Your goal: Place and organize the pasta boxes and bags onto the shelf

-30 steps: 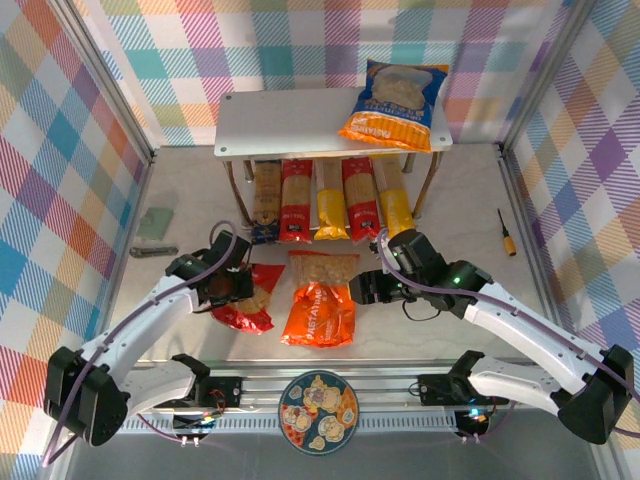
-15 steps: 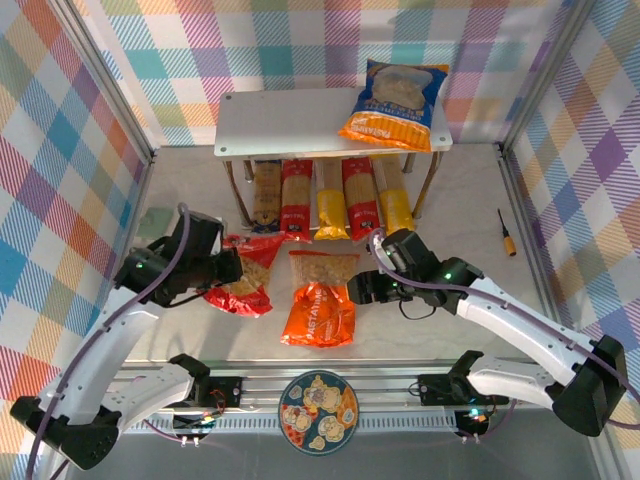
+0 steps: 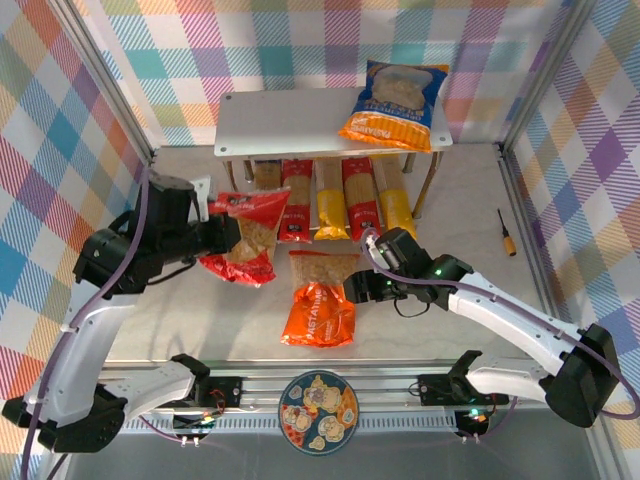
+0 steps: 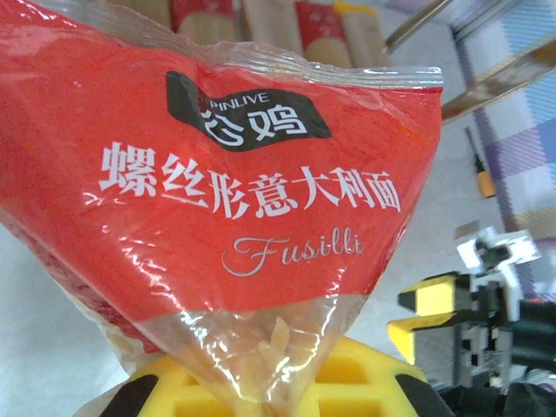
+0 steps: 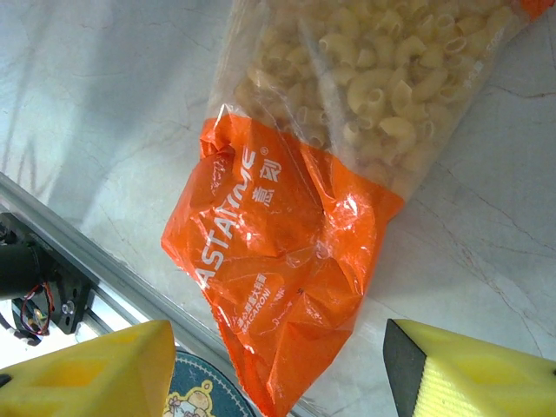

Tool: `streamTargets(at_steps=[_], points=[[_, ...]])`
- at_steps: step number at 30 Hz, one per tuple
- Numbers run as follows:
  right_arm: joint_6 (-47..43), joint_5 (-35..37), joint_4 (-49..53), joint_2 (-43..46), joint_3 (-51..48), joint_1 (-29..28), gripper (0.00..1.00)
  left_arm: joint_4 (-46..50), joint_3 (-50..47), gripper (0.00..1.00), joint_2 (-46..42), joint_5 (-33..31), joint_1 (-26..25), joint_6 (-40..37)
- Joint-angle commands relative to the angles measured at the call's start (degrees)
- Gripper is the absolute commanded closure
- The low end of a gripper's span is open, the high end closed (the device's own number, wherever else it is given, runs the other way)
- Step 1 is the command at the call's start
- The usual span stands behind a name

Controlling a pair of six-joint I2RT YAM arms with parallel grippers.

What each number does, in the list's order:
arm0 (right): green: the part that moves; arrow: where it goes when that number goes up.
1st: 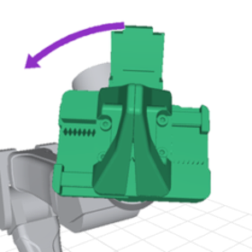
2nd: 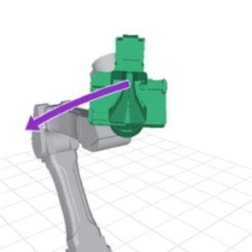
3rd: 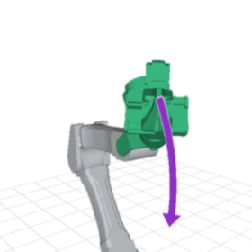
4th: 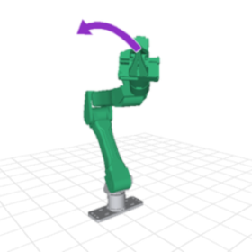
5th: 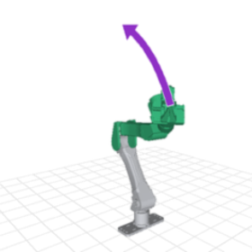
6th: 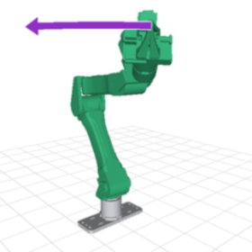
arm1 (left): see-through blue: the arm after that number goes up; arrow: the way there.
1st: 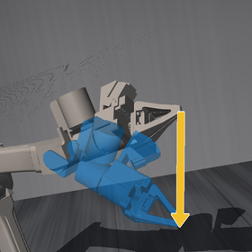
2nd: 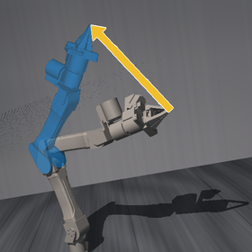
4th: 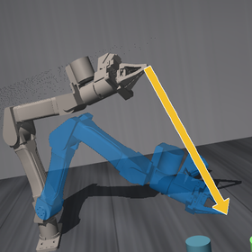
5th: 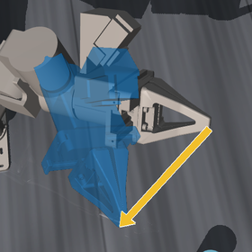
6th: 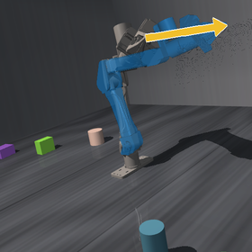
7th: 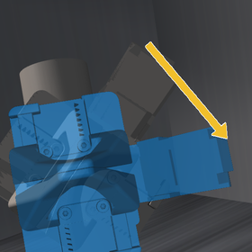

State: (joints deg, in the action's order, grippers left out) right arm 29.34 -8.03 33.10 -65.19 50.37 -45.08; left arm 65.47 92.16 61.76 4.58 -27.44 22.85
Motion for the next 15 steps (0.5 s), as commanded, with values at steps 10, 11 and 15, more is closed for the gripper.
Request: streamTargets(at_steps=[10,11,15], points=[[-1.1,-2.3,-2.6,-3.3,2.9,-0.4,0.34,-12.1,27.0,1.0,13.2,-4.0,0.2,-8.8],[-1.1,-2.6,-2.8,-3.6,3.0,-0.5,0.34,-12.9,28.2,1.0,14.3,-5.1,0.2,-9.2],[-1.1,-3.1,-3.0,-4.4,3.4,-0.4,0.34,-17.8,29.5,1.0,17.0,-10.7,0.2,-11.0]])
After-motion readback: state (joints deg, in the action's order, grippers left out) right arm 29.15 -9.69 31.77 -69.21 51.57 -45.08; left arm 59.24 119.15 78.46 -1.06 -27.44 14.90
